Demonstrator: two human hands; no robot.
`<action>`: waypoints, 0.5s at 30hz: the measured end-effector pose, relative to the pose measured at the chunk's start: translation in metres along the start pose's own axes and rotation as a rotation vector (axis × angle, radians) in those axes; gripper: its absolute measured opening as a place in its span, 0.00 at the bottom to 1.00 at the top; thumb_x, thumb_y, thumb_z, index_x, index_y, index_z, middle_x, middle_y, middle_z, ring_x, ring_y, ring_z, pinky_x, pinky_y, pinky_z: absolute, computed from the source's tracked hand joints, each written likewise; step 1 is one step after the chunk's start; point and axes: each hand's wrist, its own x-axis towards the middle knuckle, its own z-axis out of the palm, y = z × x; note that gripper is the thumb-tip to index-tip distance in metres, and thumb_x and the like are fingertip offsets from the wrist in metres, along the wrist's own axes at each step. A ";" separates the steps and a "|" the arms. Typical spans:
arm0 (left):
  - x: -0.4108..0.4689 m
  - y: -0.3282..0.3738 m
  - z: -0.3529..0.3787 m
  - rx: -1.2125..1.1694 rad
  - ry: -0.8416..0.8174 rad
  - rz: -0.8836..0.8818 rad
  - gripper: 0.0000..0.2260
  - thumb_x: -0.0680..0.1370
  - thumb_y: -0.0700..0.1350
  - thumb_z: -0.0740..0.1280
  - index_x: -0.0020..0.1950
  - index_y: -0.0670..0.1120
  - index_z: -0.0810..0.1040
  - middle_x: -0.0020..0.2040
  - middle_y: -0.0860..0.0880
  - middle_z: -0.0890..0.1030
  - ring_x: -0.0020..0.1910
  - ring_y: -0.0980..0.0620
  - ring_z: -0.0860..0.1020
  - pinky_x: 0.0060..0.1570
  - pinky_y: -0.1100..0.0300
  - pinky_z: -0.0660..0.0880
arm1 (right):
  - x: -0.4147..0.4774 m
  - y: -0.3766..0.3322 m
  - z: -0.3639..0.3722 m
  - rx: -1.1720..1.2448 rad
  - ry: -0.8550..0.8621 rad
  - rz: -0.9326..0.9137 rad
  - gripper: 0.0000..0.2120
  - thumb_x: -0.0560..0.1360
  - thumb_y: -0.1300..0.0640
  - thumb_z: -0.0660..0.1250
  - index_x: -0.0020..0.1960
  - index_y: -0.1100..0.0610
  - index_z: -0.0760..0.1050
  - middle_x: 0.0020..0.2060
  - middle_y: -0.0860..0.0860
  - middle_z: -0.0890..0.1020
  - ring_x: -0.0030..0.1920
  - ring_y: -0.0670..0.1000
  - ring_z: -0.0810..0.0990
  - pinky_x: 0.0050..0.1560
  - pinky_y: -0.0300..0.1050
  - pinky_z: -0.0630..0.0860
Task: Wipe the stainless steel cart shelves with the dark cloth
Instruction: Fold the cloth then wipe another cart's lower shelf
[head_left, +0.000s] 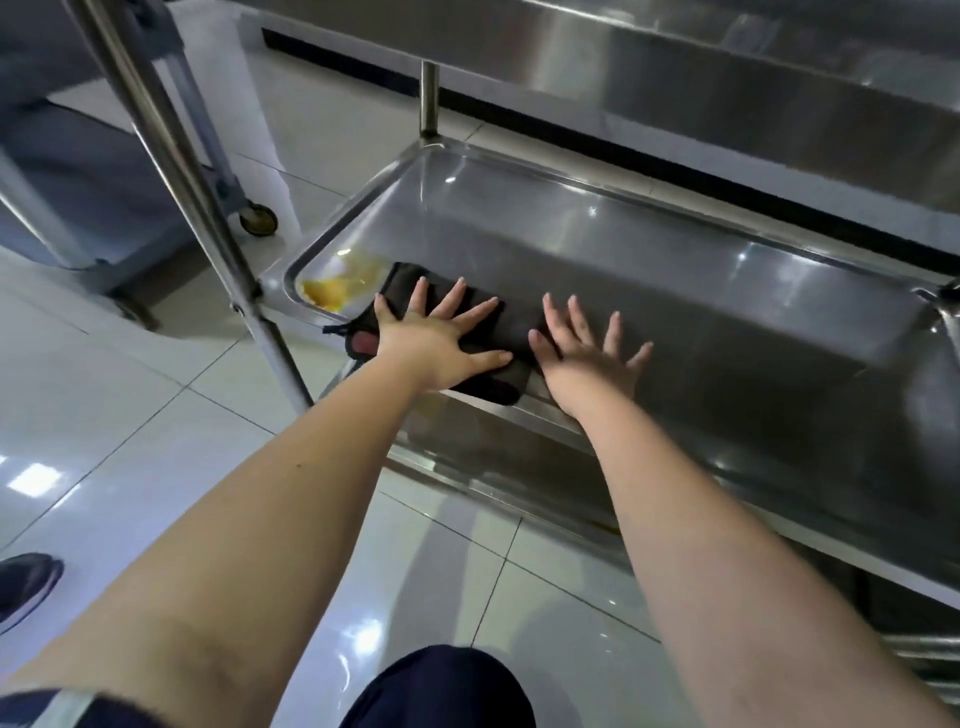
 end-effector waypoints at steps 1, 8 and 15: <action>0.000 -0.011 -0.001 0.002 -0.003 -0.012 0.34 0.70 0.79 0.46 0.75 0.74 0.42 0.80 0.59 0.41 0.79 0.43 0.40 0.70 0.28 0.40 | 0.000 0.000 0.001 -0.042 -0.005 -0.008 0.27 0.77 0.29 0.37 0.75 0.29 0.36 0.78 0.36 0.40 0.78 0.58 0.35 0.69 0.75 0.34; 0.001 -0.024 0.001 0.003 0.042 -0.009 0.34 0.71 0.79 0.45 0.75 0.72 0.42 0.81 0.57 0.42 0.79 0.41 0.41 0.69 0.27 0.39 | 0.012 -0.024 0.001 -0.161 0.055 -0.008 0.25 0.80 0.35 0.39 0.76 0.32 0.39 0.78 0.38 0.39 0.78 0.59 0.33 0.66 0.75 0.29; 0.011 -0.053 -0.003 -0.030 0.033 0.009 0.35 0.70 0.79 0.48 0.75 0.74 0.44 0.80 0.60 0.43 0.80 0.44 0.40 0.70 0.29 0.38 | 0.022 -0.055 0.013 -0.053 0.043 -0.069 0.25 0.81 0.38 0.40 0.76 0.32 0.37 0.79 0.38 0.41 0.79 0.55 0.37 0.73 0.69 0.33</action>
